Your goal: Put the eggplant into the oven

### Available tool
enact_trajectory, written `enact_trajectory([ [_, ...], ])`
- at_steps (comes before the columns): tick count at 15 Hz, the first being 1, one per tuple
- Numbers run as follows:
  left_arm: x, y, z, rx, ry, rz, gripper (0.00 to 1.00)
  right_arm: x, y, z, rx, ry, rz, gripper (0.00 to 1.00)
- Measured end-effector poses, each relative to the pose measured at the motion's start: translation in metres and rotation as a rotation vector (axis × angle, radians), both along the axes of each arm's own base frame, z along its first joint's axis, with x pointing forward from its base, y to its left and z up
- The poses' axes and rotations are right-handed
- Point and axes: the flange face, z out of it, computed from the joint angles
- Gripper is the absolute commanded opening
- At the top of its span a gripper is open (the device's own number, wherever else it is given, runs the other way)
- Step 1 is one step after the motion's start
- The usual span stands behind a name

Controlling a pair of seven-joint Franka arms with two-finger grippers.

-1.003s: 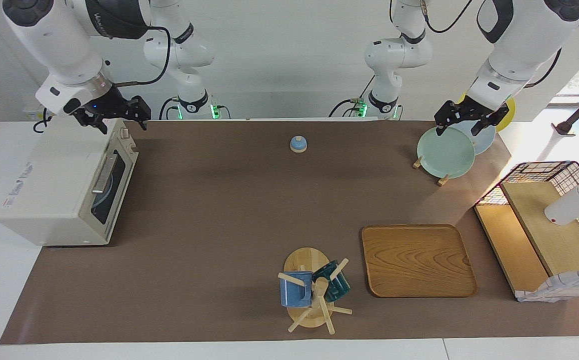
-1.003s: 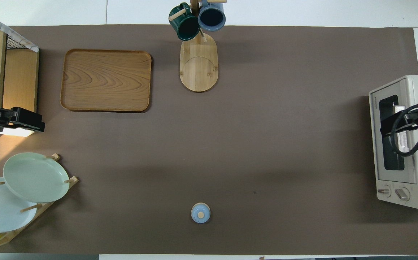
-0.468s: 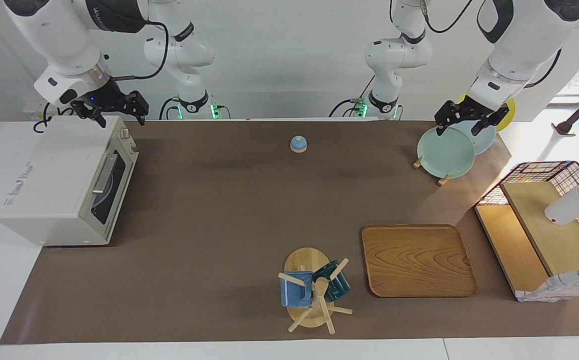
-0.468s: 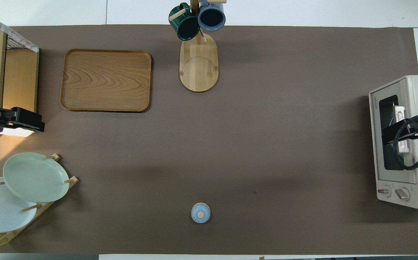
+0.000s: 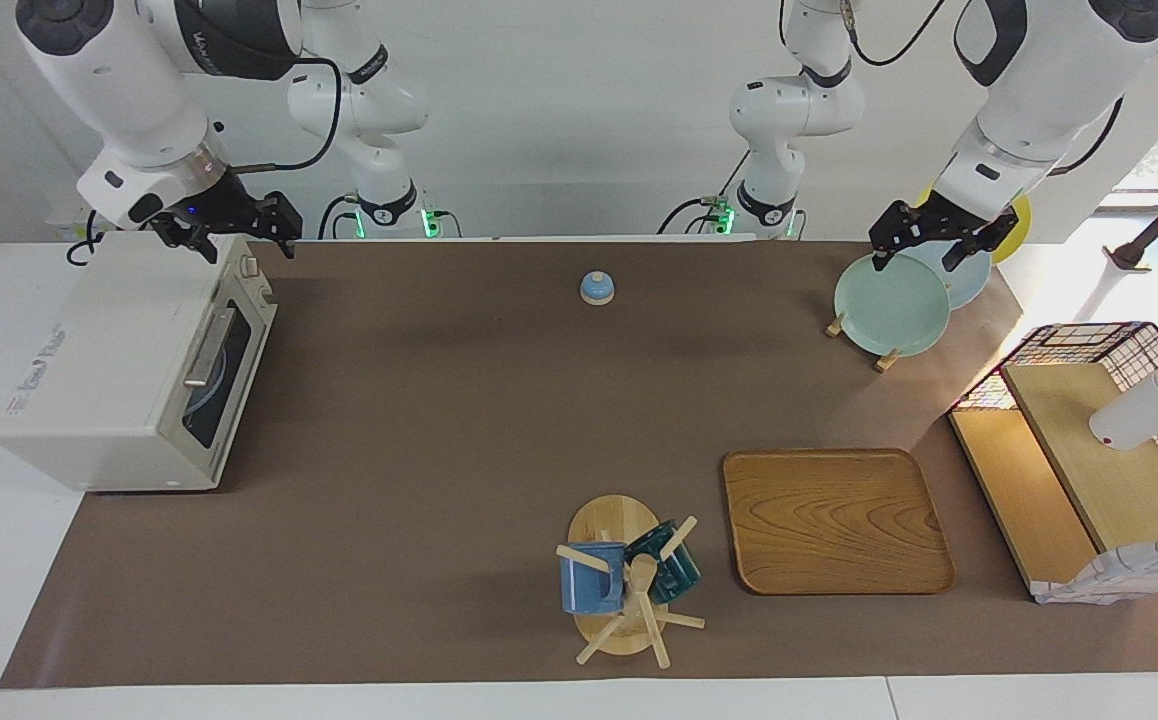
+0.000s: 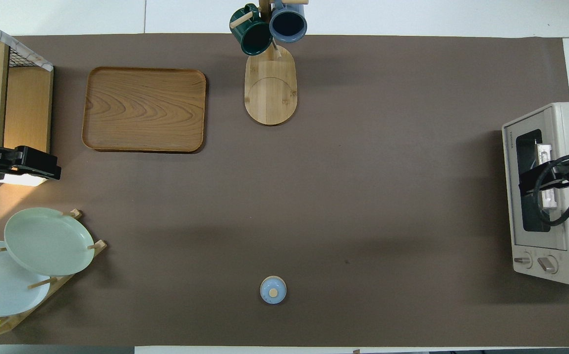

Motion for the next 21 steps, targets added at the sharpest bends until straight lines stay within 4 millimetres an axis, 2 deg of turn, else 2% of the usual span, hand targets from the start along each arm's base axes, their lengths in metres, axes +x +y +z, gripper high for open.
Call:
enact_trajectory([
  [12, 0.000, 0.000, 0.000, 0.000, 0.000, 0.000, 1.00, 0.004, -0.010, 0.023, -0.001, -0.056, -0.026, 1.00],
  [21, 0.000, 0.000, 0.000, 0.000, 0.000, 0.000, 1.00, 0.008, -0.011, 0.023, -0.002, -0.063, -0.028, 1.00],
])
